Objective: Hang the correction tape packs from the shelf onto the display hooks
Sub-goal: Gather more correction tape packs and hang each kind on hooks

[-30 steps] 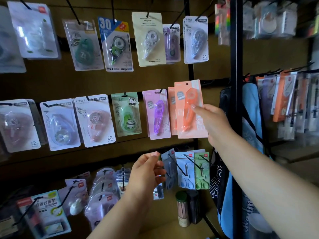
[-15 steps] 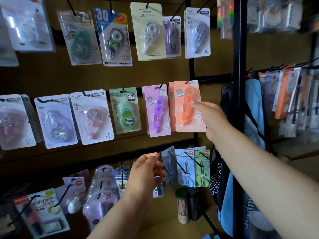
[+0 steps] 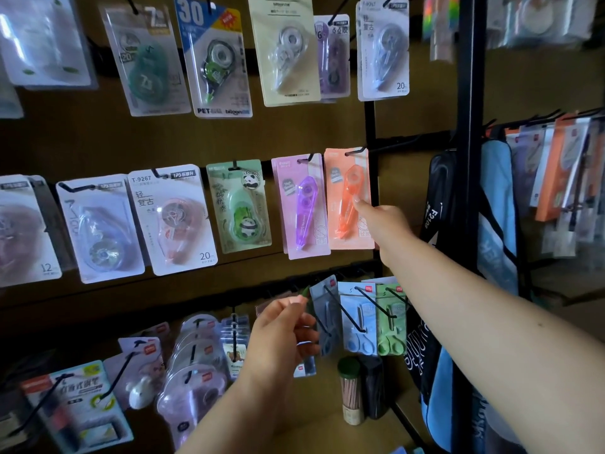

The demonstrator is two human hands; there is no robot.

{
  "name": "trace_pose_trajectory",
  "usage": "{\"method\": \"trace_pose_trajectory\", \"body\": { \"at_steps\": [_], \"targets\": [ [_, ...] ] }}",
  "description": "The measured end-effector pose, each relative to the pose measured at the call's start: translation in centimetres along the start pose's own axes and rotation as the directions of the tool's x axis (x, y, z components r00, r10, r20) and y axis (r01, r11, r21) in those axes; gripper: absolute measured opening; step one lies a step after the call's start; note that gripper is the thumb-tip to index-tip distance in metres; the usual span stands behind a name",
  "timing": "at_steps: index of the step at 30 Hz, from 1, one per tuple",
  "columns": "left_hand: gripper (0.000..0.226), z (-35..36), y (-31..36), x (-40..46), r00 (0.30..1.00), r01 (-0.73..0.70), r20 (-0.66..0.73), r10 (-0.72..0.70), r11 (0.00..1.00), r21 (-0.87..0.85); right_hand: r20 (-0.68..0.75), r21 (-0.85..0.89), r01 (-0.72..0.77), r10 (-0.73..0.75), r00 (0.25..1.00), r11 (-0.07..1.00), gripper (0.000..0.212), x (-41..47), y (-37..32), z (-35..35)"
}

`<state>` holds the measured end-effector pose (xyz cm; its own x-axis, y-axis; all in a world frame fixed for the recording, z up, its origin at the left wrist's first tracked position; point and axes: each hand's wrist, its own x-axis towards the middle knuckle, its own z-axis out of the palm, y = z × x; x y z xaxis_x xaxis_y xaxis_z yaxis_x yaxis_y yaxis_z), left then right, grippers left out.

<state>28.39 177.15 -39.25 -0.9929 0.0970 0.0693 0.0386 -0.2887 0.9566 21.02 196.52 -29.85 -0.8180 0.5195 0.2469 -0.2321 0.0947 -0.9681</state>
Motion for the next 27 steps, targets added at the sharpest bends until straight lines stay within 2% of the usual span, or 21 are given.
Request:
{"method": "trace_pose_trajectory", "body": {
  "at_steps": [9, 15, 19, 23, 27],
  "targets": [
    [0.015, 0.3, -2.1, -0.3, 1.000, 0.028, 0.007, -0.028, 0.999, 0.019, 0.003, -0.027, -0.042, 0.042, 0.999, 0.999, 0.040, -2.8, 5.2, -1.1],
    [0.019, -0.3, -5.3, -1.1, 0.996, 0.018, 0.079, -0.033, 0.983, 0.183, -0.002, -0.106, -0.007, 0.007, 1.000, 0.994, 0.038, -5.8, 10.1, -2.3],
    [0.019, -0.8, -9.4, -1.1, 0.993, 0.100, 0.040, -0.114, 0.959, 0.264, 0.035, -0.208, -0.010, 0.018, 0.999, 0.978, 0.035, -8.7, 15.5, -3.7],
    [0.018, -1.6, -14.2, -0.9, 0.980, 0.193, -0.022, -0.199, 0.905, 0.379, 0.082, -0.320, -0.094, 0.126, 0.989, 0.943, 0.038, -11.1, 21.2, -5.1],
    [0.019, -2.3, -18.5, -0.9, 0.957, 0.278, -0.057, -0.285, 0.842, 0.461, 0.048, -0.474, -0.212, 0.266, 0.963, 0.854, 0.039, -12.0, 26.4, -6.4]
  ]
}}
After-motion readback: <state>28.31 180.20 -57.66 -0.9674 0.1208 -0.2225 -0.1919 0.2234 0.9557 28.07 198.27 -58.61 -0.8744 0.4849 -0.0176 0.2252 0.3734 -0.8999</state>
